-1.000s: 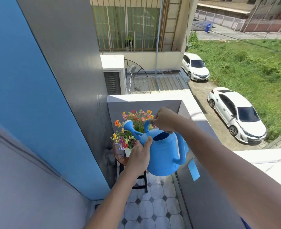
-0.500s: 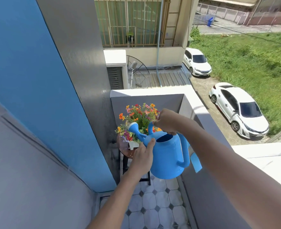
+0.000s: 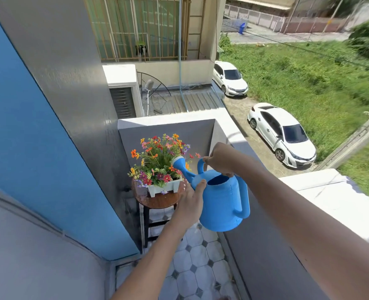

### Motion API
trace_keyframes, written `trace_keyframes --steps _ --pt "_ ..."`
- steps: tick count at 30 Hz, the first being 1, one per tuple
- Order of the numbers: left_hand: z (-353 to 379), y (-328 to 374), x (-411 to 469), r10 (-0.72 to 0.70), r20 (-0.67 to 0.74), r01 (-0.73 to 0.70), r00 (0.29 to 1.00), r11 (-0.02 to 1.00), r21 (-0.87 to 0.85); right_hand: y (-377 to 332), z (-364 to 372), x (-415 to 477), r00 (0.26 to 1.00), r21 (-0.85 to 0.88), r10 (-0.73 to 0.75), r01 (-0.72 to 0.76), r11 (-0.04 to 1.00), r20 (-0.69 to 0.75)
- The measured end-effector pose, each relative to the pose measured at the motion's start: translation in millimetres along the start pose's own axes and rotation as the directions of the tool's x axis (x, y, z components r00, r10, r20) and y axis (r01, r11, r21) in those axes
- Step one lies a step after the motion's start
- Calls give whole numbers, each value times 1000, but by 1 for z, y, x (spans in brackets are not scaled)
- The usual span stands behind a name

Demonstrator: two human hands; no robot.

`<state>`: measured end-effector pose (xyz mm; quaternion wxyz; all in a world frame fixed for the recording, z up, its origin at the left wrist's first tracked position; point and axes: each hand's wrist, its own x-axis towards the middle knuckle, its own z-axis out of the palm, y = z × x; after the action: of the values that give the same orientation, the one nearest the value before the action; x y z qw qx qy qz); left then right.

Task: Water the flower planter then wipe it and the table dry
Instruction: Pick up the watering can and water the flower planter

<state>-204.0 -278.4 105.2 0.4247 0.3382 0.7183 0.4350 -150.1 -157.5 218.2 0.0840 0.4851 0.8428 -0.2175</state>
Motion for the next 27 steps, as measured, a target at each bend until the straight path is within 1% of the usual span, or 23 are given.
trace_keyframes --steps 4,6,8,10,12,16,20,24,27 --pt "7 3 4 -17 10 17 1000 999 -30 8 0 2 998 30 69 -70 997 9" --pt "8 5 4 -23 7 23 1000 999 -29 11 2 5 997 36 78 -77 996 -13" --pt "9 4 6 -24 5 24 1000 999 -27 15 2 9 998 54 55 -53 997 -34" --pt "8 2 9 -18 -26 18 999 1000 -24 16 4 14 999 92 32 -29 995 -36" --pt "4 1 15 -7 -60 6 998 1000 -18 18 8 17 999 150 10 -3 989 -45" --pt "1 2 25 12 -74 -16 997 998 -53 24 12 19 997 252 -17 36 967 -78" --pt "5 1 38 35 -123 -42 992 998 -56 38 21 23 993 393 -37 79 916 -114" --pt "18 5 53 33 -130 -40 991 998 -48 60 28 23 991 554 6 70 830 -135" --pt "33 6 67 57 -122 -57 991 998 1 80 31 23 990 671 57 45 740 -129"
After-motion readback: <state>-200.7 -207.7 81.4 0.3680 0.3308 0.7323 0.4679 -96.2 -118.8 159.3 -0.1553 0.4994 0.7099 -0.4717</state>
